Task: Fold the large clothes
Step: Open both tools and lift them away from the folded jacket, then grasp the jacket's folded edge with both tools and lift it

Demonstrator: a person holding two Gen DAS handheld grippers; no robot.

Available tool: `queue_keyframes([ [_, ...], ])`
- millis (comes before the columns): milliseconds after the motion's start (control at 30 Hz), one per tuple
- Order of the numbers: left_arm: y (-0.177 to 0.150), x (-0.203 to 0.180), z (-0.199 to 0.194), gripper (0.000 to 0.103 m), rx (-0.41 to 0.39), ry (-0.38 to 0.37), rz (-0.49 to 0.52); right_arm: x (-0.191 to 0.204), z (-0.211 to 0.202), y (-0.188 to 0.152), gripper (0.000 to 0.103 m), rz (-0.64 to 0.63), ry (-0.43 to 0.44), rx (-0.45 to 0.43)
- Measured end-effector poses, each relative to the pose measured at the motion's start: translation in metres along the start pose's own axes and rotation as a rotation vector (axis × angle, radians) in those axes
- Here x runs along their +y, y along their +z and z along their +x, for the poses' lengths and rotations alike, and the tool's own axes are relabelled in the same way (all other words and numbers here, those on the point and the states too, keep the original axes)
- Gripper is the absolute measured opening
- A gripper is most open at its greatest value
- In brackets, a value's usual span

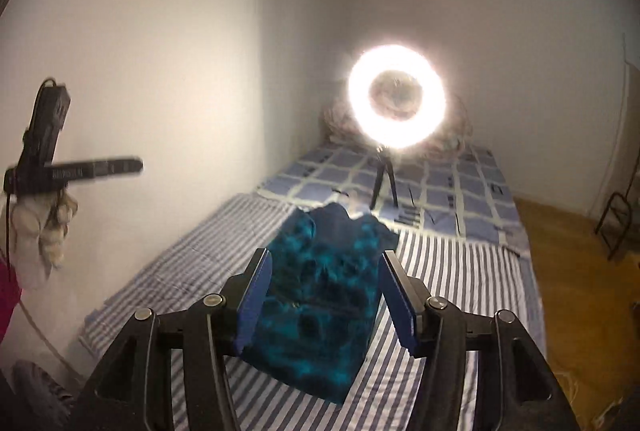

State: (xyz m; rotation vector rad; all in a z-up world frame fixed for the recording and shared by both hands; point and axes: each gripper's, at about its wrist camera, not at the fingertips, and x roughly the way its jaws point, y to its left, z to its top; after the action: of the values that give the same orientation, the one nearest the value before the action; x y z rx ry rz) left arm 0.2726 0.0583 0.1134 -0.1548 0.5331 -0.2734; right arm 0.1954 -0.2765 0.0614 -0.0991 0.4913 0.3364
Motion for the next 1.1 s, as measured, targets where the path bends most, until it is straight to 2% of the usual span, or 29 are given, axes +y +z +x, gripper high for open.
queue_keyframes([
  [67, 0.032, 0.001, -0.016, 0.058, -0.032, 0.005, 0.012, -0.006, -0.011, 0.030, 0.057, -0.003, 0.007, -0.025],
  [200, 0.080, 0.011, -0.012, 0.059, -0.078, 0.047, 0.028, -0.026, -0.004, 0.071, 0.057, 0.016, -0.018, -0.059],
  [267, 0.094, 0.022, 0.017, 0.059, -0.052, 0.045, 0.009, -0.040, 0.019, 0.085, 0.057, 0.034, -0.043, -0.063],
  [367, 0.094, 0.042, 0.084, 0.059, 0.023, 0.007, -0.025, -0.072, 0.083, 0.087, 0.057, 0.091, -0.062, -0.002],
  [467, 0.071, 0.059, 0.164, 0.059, 0.128, -0.037, -0.048, -0.101, 0.152, 0.068, 0.057, 0.159, -0.056, 0.074],
  [500, 0.057, 0.067, 0.203, 0.059, 0.187, -0.048, -0.053, -0.107, 0.164, 0.059, 0.057, 0.178, -0.050, 0.088],
  [667, -0.014, 0.094, 0.330, 0.059, 0.360, -0.061, -0.116, -0.154, 0.288, -0.012, 0.057, 0.327, 0.003, 0.222],
  [767, -0.046, 0.118, 0.399, 0.059, 0.452, -0.071, -0.171, -0.176, 0.345, -0.050, 0.057, 0.414, 0.019, 0.304],
  [933, -0.070, 0.147, 0.463, 0.059, 0.506, -0.071, -0.206, -0.196, 0.408, -0.090, 0.059, 0.520, 0.071, 0.365],
  [1100, -0.083, 0.162, 0.510, 0.059, 0.538, -0.093, -0.204, -0.200, 0.458, -0.111, 0.059, 0.534, 0.064, 0.444],
])
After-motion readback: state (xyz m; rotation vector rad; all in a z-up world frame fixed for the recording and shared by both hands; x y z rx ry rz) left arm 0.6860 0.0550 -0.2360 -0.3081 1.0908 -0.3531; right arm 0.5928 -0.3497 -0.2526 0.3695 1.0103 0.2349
